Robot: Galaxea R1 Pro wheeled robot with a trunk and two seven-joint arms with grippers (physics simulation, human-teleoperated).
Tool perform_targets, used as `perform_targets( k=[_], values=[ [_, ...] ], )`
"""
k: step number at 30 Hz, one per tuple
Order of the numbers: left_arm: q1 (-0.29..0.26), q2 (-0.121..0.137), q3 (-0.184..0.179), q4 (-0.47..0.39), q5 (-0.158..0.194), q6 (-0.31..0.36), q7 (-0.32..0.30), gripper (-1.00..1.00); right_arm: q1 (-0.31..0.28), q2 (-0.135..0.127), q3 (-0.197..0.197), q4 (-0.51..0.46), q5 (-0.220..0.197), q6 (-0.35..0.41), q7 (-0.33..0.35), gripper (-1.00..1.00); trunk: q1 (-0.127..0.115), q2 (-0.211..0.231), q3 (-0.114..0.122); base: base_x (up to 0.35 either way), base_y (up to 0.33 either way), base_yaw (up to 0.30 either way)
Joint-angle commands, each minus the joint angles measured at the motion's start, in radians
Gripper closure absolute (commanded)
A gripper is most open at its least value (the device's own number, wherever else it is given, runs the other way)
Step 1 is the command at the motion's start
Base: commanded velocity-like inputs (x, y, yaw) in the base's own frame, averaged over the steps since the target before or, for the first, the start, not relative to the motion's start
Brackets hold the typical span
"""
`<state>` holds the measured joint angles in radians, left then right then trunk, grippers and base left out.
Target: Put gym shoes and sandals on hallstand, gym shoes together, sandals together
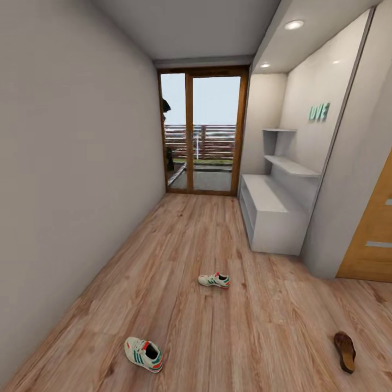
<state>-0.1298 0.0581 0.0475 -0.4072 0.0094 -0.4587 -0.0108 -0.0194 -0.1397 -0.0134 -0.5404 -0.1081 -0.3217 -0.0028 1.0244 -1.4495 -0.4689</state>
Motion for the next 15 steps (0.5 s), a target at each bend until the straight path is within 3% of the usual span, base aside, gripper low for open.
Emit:
perform_targets(
  k=[1,15],
  values=[
    [-0.001,0.000,0.002,0.001,0.001,-0.003,-0.001,-1.00,-0.001,-0.001,0.003,0.000,-0.010,-0.003,0.000,-1.00,0.001,0.000,-0.001,0.340,-0.006,0.000],
    [-0.001,0.000,0.002,0.001,0.001,-0.002,-0.001,-1.00,-0.001,0.000,0.003,0.000,-0.010,-0.003,0.000,-1.00,0.001,0.000,-0.001,0.340,0.008,0.000]
  ],
)
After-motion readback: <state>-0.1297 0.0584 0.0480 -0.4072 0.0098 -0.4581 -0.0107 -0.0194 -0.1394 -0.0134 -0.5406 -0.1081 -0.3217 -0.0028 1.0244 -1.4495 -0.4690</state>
